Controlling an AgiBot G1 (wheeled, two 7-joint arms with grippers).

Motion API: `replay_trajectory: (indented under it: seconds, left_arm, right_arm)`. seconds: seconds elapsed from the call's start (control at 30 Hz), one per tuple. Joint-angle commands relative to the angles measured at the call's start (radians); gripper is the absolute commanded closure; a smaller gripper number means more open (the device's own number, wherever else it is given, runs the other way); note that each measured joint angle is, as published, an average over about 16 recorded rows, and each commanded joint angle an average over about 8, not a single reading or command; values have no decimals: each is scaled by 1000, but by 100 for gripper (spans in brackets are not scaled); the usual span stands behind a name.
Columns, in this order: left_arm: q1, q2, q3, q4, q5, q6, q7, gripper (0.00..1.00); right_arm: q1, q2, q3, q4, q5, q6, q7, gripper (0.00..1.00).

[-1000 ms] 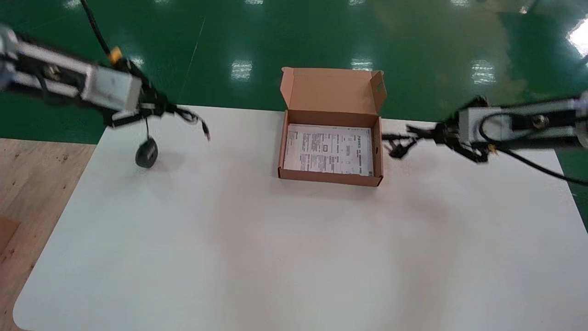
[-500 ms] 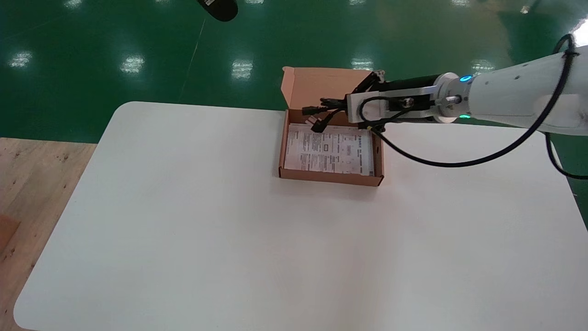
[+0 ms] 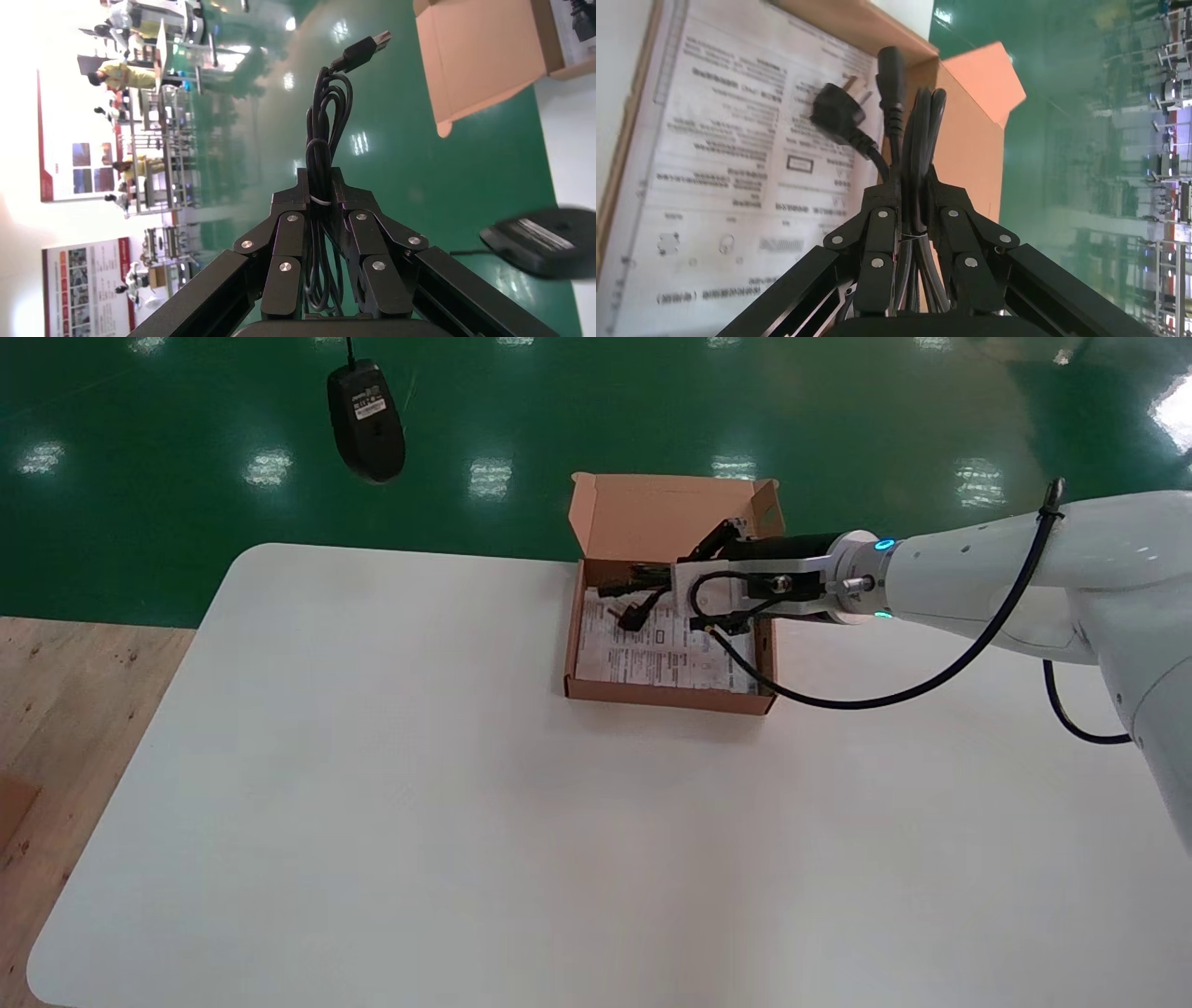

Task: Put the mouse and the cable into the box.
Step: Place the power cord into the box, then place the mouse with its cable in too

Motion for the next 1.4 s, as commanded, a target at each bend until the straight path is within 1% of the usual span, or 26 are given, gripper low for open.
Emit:
replay_trajectory:
  seconds: [0.03,0.1,0.13,0.17,0.37,0.4,0.43,0.73,0.93,1.03,1.23,1.4]
  left_arm:
    - [-2,-1,3,1,4,1,-2,100]
    - [-4,-2,6,0,8,3,-5,100]
    - [-4,-2,7,-1,10,3,-7,100]
    - [-4,-3,8,-2,12,4,-9,100]
    - [-5,-8,15,-10,22,8,-22,100]
    - [-4,-9,16,-12,23,8,-25,100]
    - [-2,-9,17,-13,24,8,-28,100]
    - [31,3,18,-14,21,9,-54,100]
    - [98,60,4,10,-10,23,-63,100]
    - [146,109,-6,26,-32,26,-57,100]
    - [240,216,-30,48,-81,16,-27,100]
    - [330,260,-33,-14,-123,-3,-18,100]
  right_arm:
    - [-9,-2,1,7,6,4,-2,100]
    - [-16,-3,0,14,11,-3,0,100]
    - [-20,-3,0,16,14,-7,2,97]
    - [-23,-3,-1,18,17,-12,4,90]
    - [-37,-1,-11,23,24,-40,22,16]
    - [-37,-1,-13,23,24,-43,24,6]
    - [-37,-1,-14,23,25,-45,26,0]
    - [-35,0,-29,27,30,-46,38,0]
    - [1,27,-27,17,42,-48,46,0]
    - [46,71,-15,0,59,-81,55,0]
    - [145,210,3,-39,83,-208,71,0]
    - [200,306,-9,-65,64,-260,78,0]
